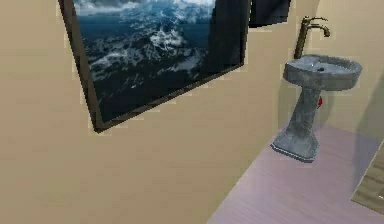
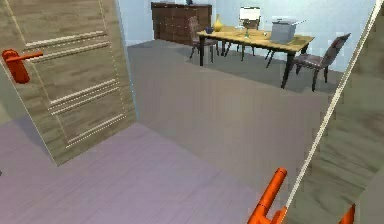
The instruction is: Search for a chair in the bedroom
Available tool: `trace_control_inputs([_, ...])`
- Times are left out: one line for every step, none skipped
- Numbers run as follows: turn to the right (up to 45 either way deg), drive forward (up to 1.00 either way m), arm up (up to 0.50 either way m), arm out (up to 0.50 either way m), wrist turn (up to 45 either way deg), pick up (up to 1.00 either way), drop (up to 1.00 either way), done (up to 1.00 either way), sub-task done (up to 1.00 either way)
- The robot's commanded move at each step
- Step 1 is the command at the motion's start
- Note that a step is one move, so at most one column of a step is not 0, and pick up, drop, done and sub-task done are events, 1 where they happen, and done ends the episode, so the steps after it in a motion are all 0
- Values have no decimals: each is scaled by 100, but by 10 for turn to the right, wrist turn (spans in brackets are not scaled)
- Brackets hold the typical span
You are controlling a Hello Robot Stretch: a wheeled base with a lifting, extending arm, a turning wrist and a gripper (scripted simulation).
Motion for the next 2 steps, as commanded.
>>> trace_control_inputs([0, 5, 0, 0, 0, 0, 0, 0, 0])
trace_control_inputs([450, 0, 0, 0, 0, 0, 0, 0, 0])
